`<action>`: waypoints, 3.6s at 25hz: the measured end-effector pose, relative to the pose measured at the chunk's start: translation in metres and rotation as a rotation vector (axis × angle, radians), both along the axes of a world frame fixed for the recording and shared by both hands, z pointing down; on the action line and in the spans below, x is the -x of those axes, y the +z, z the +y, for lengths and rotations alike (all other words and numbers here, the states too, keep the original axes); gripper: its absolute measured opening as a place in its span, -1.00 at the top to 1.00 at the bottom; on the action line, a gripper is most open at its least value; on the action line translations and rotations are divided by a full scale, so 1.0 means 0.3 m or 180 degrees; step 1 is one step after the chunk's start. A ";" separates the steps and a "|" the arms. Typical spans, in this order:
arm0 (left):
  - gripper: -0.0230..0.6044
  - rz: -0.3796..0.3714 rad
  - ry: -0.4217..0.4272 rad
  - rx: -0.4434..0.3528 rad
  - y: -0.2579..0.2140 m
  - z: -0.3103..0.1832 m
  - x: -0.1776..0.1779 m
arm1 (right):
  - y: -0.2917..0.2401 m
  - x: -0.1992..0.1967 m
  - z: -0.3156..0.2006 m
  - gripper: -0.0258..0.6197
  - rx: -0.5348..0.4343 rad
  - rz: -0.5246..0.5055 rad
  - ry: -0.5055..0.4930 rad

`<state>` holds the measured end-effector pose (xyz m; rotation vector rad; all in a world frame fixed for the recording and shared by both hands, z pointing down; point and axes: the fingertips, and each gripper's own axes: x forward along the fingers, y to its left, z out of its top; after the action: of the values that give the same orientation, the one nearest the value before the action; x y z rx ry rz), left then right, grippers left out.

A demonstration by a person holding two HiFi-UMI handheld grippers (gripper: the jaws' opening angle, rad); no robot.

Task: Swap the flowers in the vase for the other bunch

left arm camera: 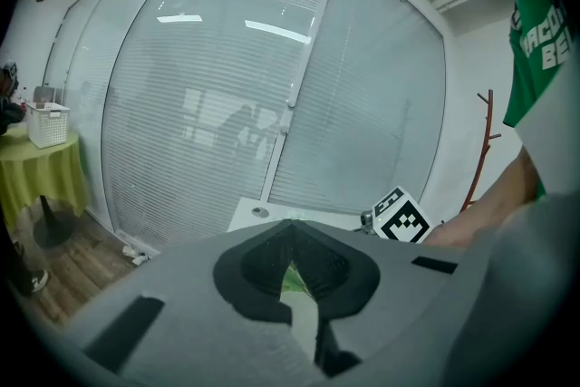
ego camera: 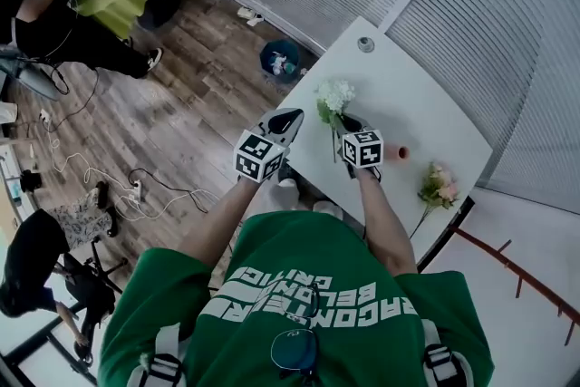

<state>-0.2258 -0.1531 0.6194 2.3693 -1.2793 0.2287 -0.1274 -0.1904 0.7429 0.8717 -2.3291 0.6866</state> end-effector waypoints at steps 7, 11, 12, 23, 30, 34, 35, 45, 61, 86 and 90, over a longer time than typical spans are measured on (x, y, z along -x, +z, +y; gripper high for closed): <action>0.90 0.0002 -0.0019 0.0059 0.010 -0.026 0.049 | 0.058 0.044 -0.019 0.84 0.0153 0.0084 -0.0035; 0.90 0.0012 -0.0027 0.0082 0.025 -0.042 0.064 | 0.098 0.056 -0.030 0.84 0.0222 0.0133 -0.0040; 0.90 0.0012 -0.0028 0.0087 0.030 -0.044 0.068 | 0.109 0.060 -0.032 0.84 0.0237 0.0143 -0.0040; 0.90 0.0006 0.0009 0.0132 0.055 -0.064 0.098 | 0.155 0.088 -0.041 0.83 0.0358 0.0151 0.0019; 0.90 0.0018 0.0038 0.0117 0.045 -0.074 0.088 | 0.135 0.084 -0.041 0.83 0.0391 0.0084 0.0062; 0.90 0.0016 0.0065 0.0096 0.039 -0.075 0.078 | 0.117 0.076 -0.041 0.83 0.0355 0.0065 0.0081; 0.90 0.0015 0.0070 0.0091 0.037 -0.075 0.077 | 0.113 0.076 -0.041 0.81 0.0345 0.0057 0.0084; 0.90 0.0019 0.0148 0.0017 0.000 -0.067 0.046 | 0.034 0.057 -0.033 0.66 0.0233 -0.0025 0.0121; 0.90 0.0097 0.0556 -0.0155 -0.063 -0.092 -0.132 | -0.258 -0.149 -0.053 0.66 -0.0375 -0.0237 0.0561; 0.90 0.0242 0.1855 -0.0371 -0.189 0.009 -0.827 | -0.600 -0.884 0.263 0.88 -0.1152 -0.0158 0.1909; 0.90 0.0284 0.2034 -0.0432 -0.211 0.046 -0.928 | -0.612 -0.986 0.336 0.88 -0.1189 -0.0134 0.2123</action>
<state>0.0526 -0.1392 0.5562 2.8048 -0.4746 0.2256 0.1682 -0.0894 0.5593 1.8616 -2.2249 0.5212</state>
